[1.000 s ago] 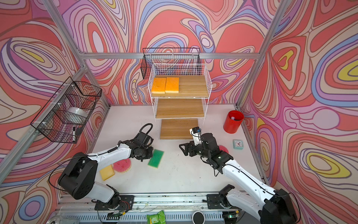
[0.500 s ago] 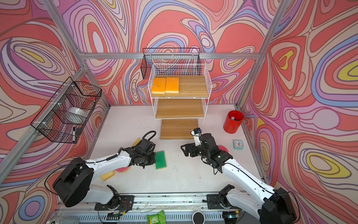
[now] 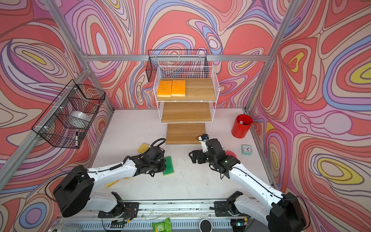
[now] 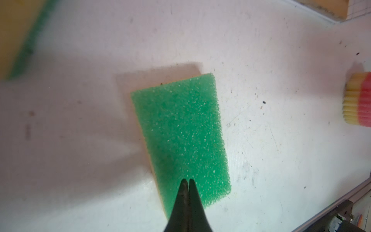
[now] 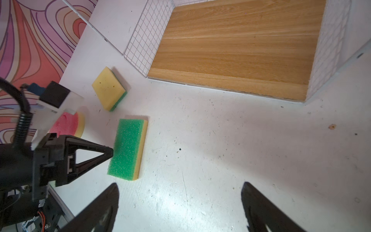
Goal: Arrange cleaning sponges on a shelf
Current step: Rotate the cleaning sponge at the center of the table.
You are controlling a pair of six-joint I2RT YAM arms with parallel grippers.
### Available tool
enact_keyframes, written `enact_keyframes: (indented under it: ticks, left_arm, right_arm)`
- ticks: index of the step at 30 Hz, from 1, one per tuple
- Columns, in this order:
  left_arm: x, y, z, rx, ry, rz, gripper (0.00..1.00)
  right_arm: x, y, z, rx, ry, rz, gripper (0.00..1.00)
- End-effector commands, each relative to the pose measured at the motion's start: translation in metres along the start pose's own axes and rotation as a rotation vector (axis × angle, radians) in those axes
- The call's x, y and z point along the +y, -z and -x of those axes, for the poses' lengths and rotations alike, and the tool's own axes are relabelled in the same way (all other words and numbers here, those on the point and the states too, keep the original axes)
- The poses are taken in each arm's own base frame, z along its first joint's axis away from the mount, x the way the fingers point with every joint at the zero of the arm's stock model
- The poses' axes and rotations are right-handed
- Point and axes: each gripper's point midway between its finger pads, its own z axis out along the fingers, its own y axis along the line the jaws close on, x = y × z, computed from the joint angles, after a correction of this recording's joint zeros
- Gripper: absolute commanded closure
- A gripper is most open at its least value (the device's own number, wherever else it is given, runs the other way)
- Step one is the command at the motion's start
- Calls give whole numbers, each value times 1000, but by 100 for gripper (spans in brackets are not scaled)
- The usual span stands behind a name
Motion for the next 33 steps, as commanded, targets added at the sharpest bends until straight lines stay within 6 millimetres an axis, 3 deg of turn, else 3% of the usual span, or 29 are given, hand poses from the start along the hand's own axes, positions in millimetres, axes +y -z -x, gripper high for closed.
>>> enact_keyframes:
  ticks: [1, 4, 8, 16, 33]
  left_arm:
    - [16, 31, 8, -89, 17, 44, 100]
    - [23, 40, 4, -77, 34, 24, 100]
    - [37, 25, -8, -7, 53, 37, 100]
    - [36, -5, -16, 55, 58, 38, 100]
    - [-12, -26, -16, 36, 29, -56, 100]
  right_arm:
    - [0, 3, 7, -14, 11, -13, 2]
    - [1, 1, 7, -9, 8, -5, 2]
    - [2, -2, 7, -7, 3, 4, 2]
    - [9, -3, 4, -13, 10, 24, 3]
    - [26, -19, -7, 9, 101, -5, 2]
